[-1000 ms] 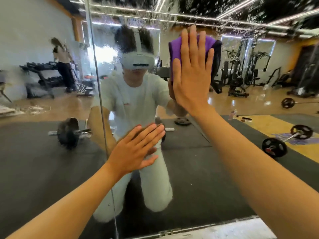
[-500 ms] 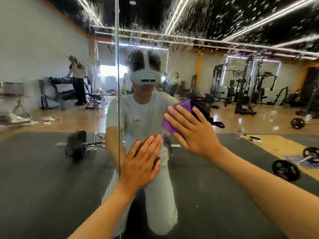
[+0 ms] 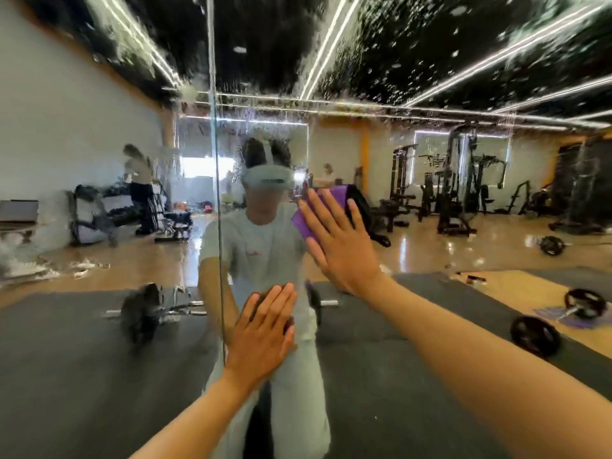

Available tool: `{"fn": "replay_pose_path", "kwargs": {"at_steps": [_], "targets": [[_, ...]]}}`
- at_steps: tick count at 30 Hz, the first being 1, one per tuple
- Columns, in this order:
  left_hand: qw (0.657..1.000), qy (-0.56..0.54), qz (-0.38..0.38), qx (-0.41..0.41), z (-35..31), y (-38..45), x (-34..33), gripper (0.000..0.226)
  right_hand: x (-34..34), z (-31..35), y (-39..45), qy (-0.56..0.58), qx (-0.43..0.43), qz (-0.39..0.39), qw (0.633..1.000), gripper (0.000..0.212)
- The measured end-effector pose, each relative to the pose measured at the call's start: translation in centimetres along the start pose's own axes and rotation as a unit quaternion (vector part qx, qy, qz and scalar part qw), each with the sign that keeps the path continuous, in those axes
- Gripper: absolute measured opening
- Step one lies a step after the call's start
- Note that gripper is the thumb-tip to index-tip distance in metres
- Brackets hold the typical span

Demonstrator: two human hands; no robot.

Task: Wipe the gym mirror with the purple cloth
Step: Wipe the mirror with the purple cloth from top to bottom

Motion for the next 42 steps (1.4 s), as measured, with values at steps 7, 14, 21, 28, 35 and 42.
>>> {"fn": "replay_pose_path", "kwargs": {"at_steps": [7,14,21,28,35,42], "targets": [[0.990,-0.049,-0.090,0.092,6.5,19.3,9.0,0.062,3.3,-4.8,7.6,-0.029,0.035,-0.018,0.999,0.062],[0.993,0.031,-0.097,0.064,10.5,32.1,12.1,0.061,6.1,-9.9,14.6,-0.020,0.033,-0.045,0.998,0.062],[0.992,0.061,-0.103,0.037,10.6,32.7,11.8,0.065,8.2,-18.6,19.9,0.055,-0.159,-0.087,0.982,0.062],[0.988,0.030,-0.121,0.088,11.7,32.7,12.0,0.075,9.6,-11.5,25.8,0.027,-0.081,-0.090,0.992,0.064],[0.988,0.043,-0.113,0.092,11.8,32.8,11.8,0.079,11.3,-15.3,29.9,0.043,-0.038,-0.077,0.995,0.062],[0.988,0.040,-0.116,0.091,12.0,32.8,11.2,0.080,12.0,-20.7,30.7,0.078,-0.236,-0.122,0.961,0.065]]}}
Point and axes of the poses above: each hand's wrist, its own y-axis towards the middle knuckle, its own x-axis out of the back of the hand, z = x × y, the point moved 10 cm from there along y, towards the middle knuckle, and after that the axes turned 2 degrees about -x, right-handed, at the moved point
